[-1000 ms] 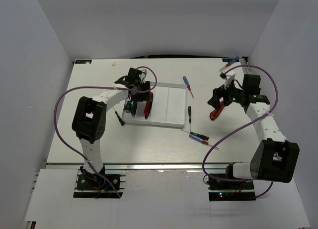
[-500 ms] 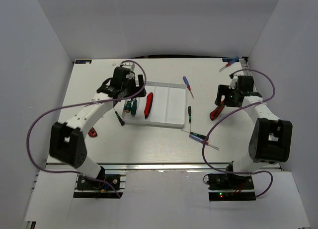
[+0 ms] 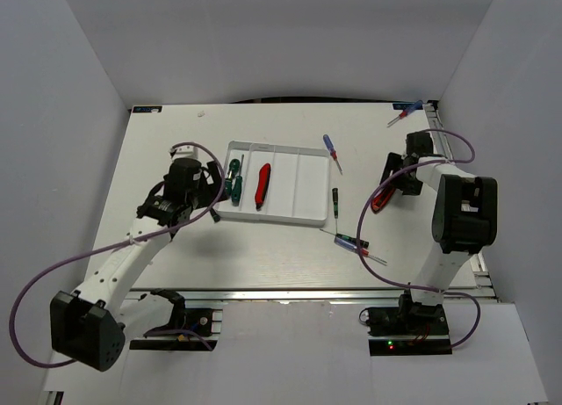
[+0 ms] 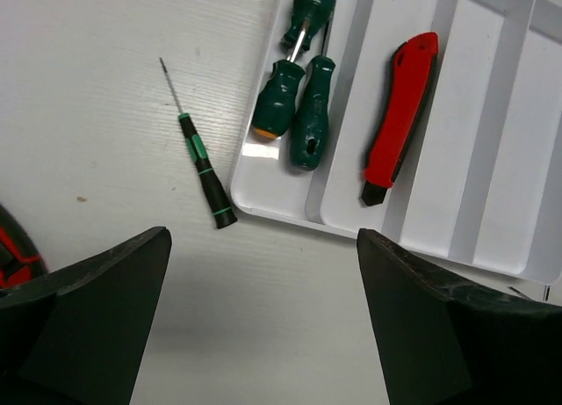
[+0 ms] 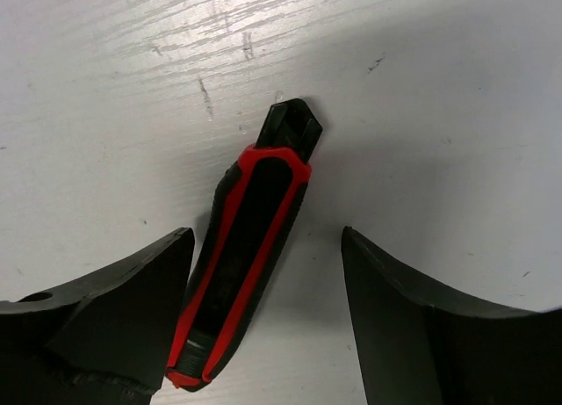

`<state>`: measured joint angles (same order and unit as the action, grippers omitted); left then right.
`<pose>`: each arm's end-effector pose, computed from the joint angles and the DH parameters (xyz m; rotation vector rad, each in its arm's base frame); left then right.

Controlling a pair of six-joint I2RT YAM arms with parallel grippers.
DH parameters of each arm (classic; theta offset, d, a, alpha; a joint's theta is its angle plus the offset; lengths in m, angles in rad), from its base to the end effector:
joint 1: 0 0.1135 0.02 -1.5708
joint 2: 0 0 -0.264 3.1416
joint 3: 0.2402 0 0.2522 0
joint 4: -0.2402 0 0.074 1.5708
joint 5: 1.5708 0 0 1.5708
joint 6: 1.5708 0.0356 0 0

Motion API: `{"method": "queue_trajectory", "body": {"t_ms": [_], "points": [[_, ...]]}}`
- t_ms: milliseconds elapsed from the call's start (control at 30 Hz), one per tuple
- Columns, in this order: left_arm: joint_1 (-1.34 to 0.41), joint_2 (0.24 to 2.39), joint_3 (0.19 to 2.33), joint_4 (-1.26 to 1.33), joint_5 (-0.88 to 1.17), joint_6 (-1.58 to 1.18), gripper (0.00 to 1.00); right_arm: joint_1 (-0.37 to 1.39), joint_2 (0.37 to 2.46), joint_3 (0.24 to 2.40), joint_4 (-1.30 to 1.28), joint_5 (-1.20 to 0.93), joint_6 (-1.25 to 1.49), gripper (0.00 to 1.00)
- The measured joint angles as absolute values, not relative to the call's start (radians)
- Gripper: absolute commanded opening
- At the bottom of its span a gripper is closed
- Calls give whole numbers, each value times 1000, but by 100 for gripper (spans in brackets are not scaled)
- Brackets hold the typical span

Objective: Sort the tools into containers

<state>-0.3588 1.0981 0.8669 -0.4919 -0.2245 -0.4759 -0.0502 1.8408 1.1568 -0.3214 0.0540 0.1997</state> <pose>0.2214 -0.0746 0.2789 -0.2487 2.2649 -0.1817 0.3763 -0.0208 0.1671 0.3408 2.5513 -0.0135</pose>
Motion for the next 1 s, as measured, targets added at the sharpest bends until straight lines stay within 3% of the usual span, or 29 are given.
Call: {"method": "queue_trajectory", "body": {"t_ms": [233, 567, 800, 1000], "points": [[-356, 992, 823, -505, -290, -513, 98, -45, 1845, 1155, -318, 88, 226, 53], [-356, 957, 783, -521, -325, -529, 98, -45, 1837, 1147, -305, 56, 220, 14], [-355, 865, 752, -534, -349, -545, 98, -6, 1708, 1149, -266, -113, 152, 6], [-355, 831, 743, -548, -360, -558, 98, 189, 1636, 1239, -228, -232, 115, 3]]}}
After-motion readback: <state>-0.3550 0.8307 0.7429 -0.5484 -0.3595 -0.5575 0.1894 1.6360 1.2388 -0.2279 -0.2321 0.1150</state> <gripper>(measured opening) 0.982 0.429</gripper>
